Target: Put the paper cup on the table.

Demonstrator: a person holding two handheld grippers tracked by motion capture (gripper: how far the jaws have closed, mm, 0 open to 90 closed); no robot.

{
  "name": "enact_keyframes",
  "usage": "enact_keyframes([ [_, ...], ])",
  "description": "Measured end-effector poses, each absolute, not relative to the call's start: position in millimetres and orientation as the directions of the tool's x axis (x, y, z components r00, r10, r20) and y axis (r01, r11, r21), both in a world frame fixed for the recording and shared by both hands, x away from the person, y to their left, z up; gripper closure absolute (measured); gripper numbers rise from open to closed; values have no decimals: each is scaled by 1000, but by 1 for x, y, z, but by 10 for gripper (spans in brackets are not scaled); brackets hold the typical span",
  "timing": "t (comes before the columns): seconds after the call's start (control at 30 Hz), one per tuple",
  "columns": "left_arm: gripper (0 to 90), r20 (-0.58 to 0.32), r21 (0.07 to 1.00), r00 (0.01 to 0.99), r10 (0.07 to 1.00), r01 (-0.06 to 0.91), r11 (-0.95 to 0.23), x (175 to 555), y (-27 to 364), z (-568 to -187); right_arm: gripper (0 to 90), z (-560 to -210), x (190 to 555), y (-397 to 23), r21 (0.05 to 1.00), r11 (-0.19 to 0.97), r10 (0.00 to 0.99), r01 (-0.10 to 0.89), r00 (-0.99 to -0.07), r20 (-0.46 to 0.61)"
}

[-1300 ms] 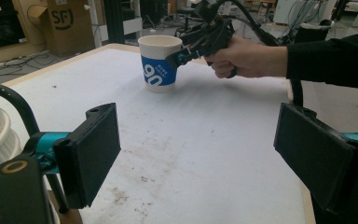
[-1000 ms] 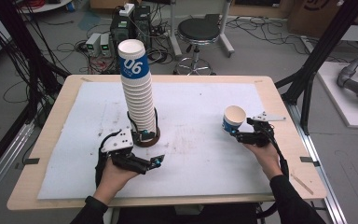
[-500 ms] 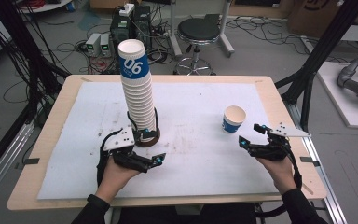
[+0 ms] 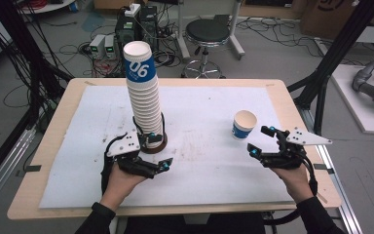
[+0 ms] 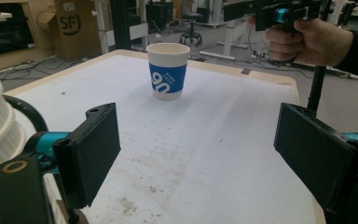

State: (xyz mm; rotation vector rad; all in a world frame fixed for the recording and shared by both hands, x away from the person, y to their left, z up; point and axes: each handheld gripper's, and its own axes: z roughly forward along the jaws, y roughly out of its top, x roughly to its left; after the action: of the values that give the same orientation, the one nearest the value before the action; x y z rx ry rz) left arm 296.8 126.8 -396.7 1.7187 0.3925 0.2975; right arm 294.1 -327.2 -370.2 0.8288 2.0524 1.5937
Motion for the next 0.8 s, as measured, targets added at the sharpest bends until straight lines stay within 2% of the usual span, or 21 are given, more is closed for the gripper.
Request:
enact_keyframes([
  [0.17, 143, 22, 974, 898, 440, 81, -212, 293, 128, -400, 138, -370, 293, -319, 963, 193, 644, 186, -765, 19],
  [0.8, 143, 10, 972, 901, 435, 94, -218, 286, 132, -398, 150, -371, 295, -306, 958, 239, 572, 162, -820, -4],
])
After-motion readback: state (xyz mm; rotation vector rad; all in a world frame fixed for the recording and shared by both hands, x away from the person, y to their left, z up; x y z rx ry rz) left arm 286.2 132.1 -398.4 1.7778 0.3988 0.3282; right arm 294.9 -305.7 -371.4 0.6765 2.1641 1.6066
